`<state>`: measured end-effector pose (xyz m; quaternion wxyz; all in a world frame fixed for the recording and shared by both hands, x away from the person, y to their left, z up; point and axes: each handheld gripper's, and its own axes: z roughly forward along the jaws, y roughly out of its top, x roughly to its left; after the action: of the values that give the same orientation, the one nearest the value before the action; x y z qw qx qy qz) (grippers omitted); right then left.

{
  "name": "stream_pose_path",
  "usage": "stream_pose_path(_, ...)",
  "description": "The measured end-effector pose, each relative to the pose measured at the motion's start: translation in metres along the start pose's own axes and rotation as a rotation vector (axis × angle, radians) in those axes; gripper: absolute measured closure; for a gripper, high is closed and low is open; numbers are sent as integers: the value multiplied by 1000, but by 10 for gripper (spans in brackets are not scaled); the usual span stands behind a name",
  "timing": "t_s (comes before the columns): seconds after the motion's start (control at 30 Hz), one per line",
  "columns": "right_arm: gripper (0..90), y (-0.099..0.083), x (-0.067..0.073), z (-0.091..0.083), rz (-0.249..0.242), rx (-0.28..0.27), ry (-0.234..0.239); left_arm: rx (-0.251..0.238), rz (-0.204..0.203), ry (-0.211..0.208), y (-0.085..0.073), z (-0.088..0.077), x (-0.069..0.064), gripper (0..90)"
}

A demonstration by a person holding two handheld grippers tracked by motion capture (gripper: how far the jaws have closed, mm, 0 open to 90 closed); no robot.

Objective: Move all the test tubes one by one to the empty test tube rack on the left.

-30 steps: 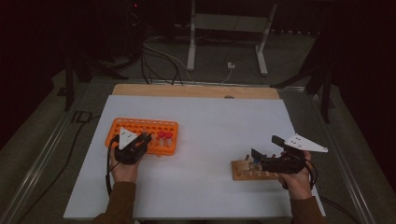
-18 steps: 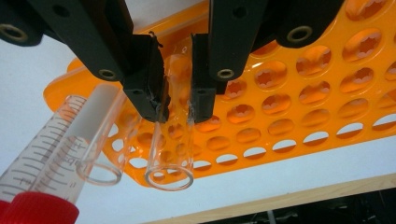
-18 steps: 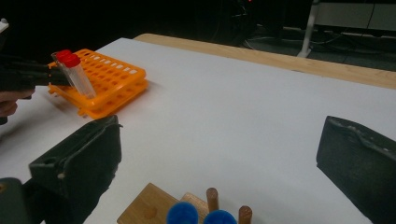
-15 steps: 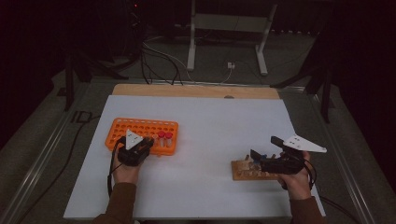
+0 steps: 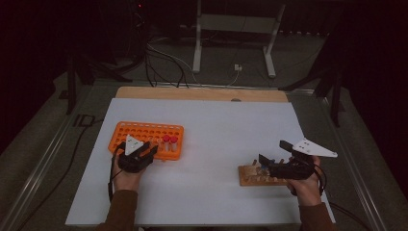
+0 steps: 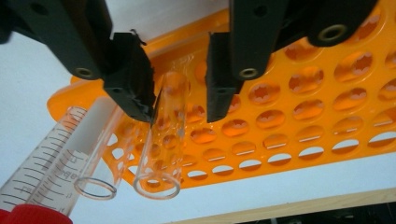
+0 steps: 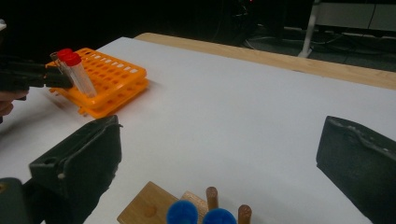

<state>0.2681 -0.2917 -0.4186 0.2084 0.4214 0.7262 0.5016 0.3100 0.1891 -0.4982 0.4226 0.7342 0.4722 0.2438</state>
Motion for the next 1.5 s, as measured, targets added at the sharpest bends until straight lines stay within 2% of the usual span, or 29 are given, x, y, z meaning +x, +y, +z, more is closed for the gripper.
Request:
stream_pose_path(0.17,3,0,-2,-3,2,-8,-4,-41,-28,-22,1,-8,1,470)
stream_pose_path(0.33,20,-1,-6,-5,6,-8,-16,-83,-61,-35,4,-18,2,263)
stream_pose_path(0.4,57,-2,-7,-6,3,-4,-22,-101,-82,-42,5,-22,2,193)
stream_pose_path(0.5,113,-4,-8,-8,-9,0,-23,-121,-107,-53,7,-27,2,137)
stream_pose_path(0.63,218,-9,-8,-11,-39,15,-15,-140,-112,-62,9,-32,-1,18)
stream_pose_path(0.7,266,-11,-7,-13,-51,25,-16,-154,-113,-71,11,-35,-3,11)
stream_pose_path(0.97,583,-18,-6,-19,-80,26,-12,-167,-105,-89,14,-37,-8,11)
stream_pose_path(1.13,648,-24,-7,-19,-86,54,9,-169,-105,-90,14,-36,-9,11)
stream_pose_path(1.27,742,-27,-6,-18,-98,82,8,-172,-106,-89,14,-37,-8,11)
stream_pose_path(1.5,747,-31,-6,-18,-85,79,11,-173,-105,-87,14,-37,-9,11)
